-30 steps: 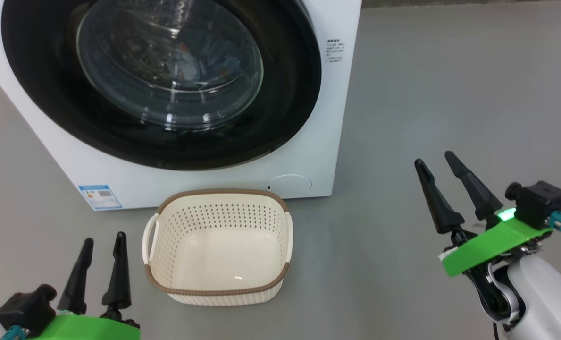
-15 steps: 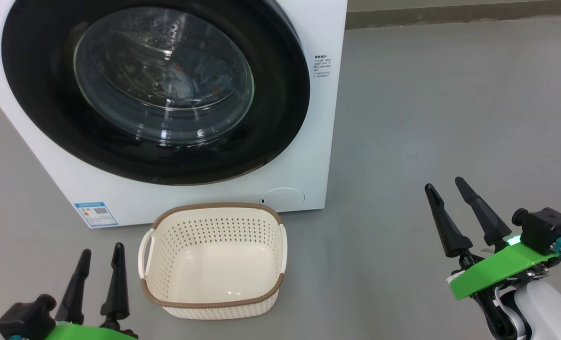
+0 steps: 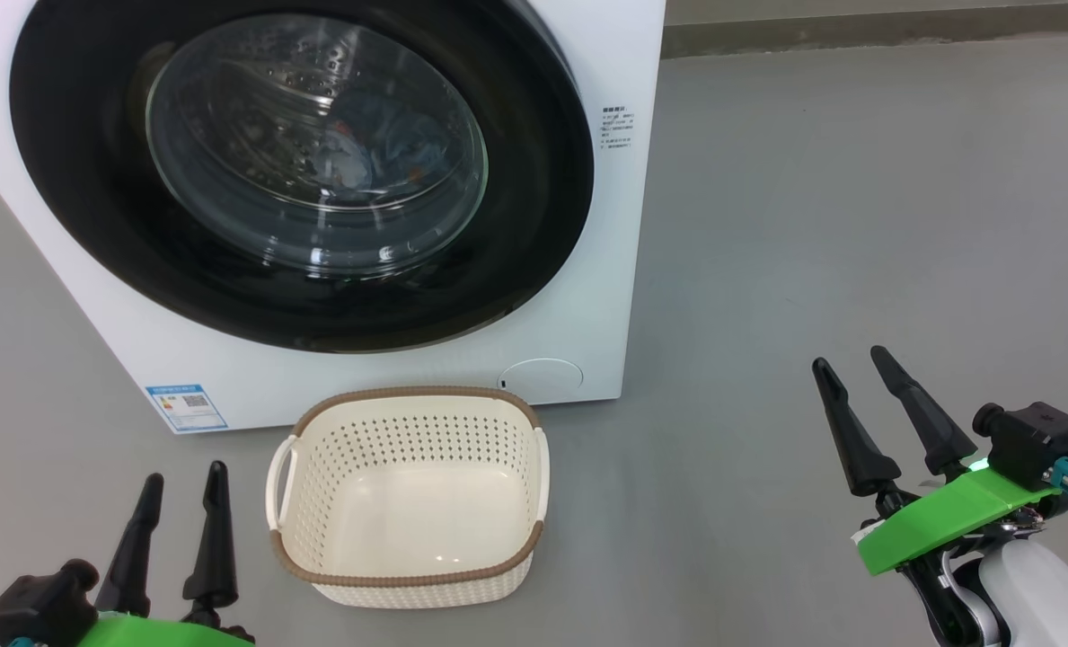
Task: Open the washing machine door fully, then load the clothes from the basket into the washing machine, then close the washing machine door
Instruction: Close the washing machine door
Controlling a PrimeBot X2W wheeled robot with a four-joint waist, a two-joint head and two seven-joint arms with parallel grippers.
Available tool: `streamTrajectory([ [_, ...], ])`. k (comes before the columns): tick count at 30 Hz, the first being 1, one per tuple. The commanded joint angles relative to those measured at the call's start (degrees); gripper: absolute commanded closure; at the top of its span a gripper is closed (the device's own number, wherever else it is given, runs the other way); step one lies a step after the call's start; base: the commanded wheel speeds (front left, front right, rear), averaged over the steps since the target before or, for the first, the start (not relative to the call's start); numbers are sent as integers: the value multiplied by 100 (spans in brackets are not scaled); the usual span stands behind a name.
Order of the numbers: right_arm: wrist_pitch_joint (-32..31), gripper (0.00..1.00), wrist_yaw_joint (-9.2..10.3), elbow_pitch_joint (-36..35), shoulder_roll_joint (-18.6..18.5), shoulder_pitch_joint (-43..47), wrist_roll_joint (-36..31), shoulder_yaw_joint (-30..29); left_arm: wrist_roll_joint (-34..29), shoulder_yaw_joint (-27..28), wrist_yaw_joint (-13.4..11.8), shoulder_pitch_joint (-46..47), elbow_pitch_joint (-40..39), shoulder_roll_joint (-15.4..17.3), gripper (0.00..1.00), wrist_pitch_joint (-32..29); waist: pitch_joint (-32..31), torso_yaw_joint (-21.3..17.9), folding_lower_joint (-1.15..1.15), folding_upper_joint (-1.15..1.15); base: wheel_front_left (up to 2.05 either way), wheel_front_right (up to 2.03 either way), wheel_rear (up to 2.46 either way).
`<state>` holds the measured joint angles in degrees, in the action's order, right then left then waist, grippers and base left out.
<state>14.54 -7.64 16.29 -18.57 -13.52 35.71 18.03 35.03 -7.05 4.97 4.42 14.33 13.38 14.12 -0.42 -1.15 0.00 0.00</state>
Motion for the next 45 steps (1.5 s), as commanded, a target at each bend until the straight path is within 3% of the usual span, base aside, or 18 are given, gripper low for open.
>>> streamTrajectory([
  [1, 46, 0, 15, -109, -63, 21, -39, 32, -86, 214, -29, 109, -190, 140, 0, 46, -4, -2, 0, 0, 0, 0, 0],
  [45, 46, 0, 15, -68, 0, 50, -74, -16, -54, 131, -127, 108, -159, 197, 0, 61, -32, 8, 0, 0, 0, 0, 0],
])
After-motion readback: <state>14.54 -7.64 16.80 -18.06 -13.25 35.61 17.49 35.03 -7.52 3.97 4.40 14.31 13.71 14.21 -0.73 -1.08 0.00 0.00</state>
